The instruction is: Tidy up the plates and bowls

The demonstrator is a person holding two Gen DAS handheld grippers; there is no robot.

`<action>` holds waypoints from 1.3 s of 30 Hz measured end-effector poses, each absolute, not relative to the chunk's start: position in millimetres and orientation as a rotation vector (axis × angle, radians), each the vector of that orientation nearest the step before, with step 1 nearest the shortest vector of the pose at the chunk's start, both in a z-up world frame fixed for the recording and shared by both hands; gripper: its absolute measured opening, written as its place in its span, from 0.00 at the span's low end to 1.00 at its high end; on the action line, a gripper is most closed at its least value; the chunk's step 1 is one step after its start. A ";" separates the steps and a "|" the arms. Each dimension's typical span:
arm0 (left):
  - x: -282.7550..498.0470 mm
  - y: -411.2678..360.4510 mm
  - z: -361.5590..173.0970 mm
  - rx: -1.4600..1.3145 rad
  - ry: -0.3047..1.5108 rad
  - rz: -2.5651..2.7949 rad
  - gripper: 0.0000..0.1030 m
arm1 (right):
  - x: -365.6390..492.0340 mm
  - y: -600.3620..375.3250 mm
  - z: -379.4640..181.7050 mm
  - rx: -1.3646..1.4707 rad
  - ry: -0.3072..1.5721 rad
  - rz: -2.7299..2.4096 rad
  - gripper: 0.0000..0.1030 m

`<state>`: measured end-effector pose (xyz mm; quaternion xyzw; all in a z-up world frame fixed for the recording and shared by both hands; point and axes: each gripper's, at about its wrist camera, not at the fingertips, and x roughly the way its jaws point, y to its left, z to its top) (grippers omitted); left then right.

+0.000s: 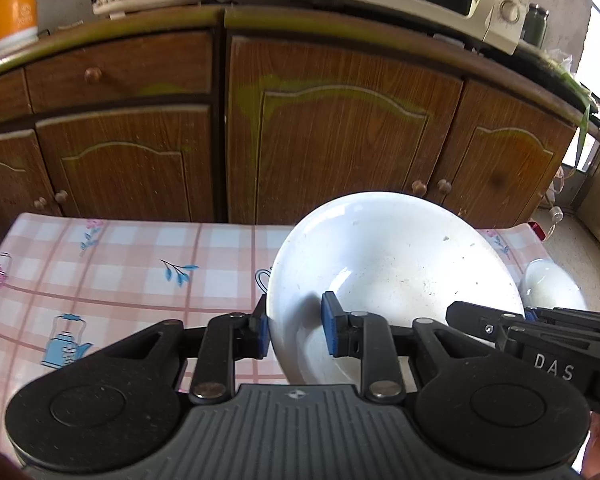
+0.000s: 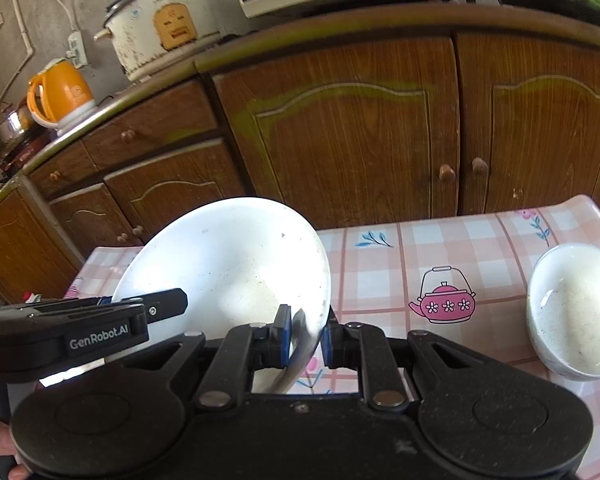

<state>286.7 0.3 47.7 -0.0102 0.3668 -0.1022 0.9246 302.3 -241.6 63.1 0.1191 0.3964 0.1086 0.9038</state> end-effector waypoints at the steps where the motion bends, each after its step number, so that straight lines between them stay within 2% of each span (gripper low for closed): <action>1: 280.8 1.5 53.7 -0.017 0.743 -0.208 0.26 | 297.0 -240.0 70.6 0.242 0.810 0.227 0.19; 19: 192.1 18.2 123.1 -0.009 0.631 -0.172 0.27 | 208.2 -219.3 165.4 0.188 0.693 0.267 0.19; 39: 132.0 33.4 141.3 -0.007 0.571 -0.156 0.27 | 148.1 -205.1 200.1 0.156 0.633 0.291 0.20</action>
